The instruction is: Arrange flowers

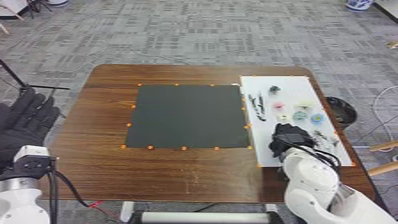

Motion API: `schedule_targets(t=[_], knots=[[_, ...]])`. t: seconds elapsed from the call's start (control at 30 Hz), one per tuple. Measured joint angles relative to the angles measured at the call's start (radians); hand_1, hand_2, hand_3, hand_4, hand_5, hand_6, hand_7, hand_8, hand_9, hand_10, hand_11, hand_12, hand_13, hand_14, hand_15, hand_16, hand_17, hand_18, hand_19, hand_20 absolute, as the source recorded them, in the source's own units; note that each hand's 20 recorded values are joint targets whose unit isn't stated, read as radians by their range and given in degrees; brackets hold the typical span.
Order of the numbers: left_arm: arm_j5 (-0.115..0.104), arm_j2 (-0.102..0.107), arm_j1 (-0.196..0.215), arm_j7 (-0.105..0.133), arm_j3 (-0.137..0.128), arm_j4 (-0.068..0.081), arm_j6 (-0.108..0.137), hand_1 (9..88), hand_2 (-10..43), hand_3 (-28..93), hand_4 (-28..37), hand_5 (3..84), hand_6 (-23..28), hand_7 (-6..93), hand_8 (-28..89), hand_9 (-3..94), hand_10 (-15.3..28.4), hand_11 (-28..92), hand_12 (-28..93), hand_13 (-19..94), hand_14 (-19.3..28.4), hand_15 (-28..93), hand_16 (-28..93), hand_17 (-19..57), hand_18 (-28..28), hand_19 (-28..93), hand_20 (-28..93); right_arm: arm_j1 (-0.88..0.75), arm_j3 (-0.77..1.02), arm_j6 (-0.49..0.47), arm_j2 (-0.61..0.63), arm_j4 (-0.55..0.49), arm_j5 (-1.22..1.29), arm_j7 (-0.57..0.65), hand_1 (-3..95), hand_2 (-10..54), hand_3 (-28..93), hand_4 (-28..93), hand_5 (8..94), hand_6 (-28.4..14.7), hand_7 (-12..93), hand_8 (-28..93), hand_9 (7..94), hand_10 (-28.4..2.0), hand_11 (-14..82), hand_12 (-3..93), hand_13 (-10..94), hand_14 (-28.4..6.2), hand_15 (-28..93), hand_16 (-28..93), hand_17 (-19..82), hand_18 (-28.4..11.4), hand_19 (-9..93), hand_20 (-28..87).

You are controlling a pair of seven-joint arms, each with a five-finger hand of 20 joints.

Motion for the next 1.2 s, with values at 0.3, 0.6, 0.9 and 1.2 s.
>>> schedule_targets(t=[0.3,0.6,0.9,1.2], knots=[[-0.002,0.0,0.001,0.0,0.001,0.0,0.0,25.8,14.2,77,-28.3,45.9,10.2,10.9,-8,35.9,16.0,22,11,27,16.0,28,-4,-5.6,15.6,36,10,-0.029,0.04,0.053,-0.002,0.001,0.036,-0.016,54.9,-9.5,72,-14,62.5,-1.5,68,14,76.6,-9.4,37.1,68.9,78,-5.8,61,50,45,-23.8,85,37],[-0.014,0.008,-0.001,0.001,0.005,0.001,0.0,25.8,14.2,77,-28.2,46.1,10.3,10.8,-8,36.0,16.1,22,11,27,16.0,28,-4,-5.4,15.5,36,10,-0.137,0.079,0.255,0.011,-0.002,-0.042,0.031,54.2,-9.5,71,-8,61.7,-2.0,71,14,77.5,-8.7,37.3,71.8,79,-6.2,61,51,45,-24.1,85,36],[-0.025,0.012,-0.001,0.005,0.008,0.004,0.003,26.0,14.3,77,-28.3,46.3,10.3,10.8,-8,36.5,16.1,22,10,27,15.1,26,-5,-4.8,15.1,36,10,-0.195,0.077,0.553,0.072,-0.045,-0.115,0.025,53.5,-9.5,72,-5,61.5,-1.9,73,14,78.0,-8.7,37.9,72.0,80,-5.9,62,50,46,-23.9,85,35],[-0.026,0.013,0.0,0.009,0.008,0.007,0.022,26.0,14.4,77,-28.3,46.4,10.3,10.7,-8,36.5,16.1,22,10,27,14.7,25,-5,-4.8,15.0,36,9,0.032,-0.087,0.644,0.067,-0.061,0.098,-0.028,53.8,-9.5,71,-6,61.3,-2.0,73,14,77.9,-8.6,37.7,72.3,80,-5.6,62,49,46,-23.8,85,35]])
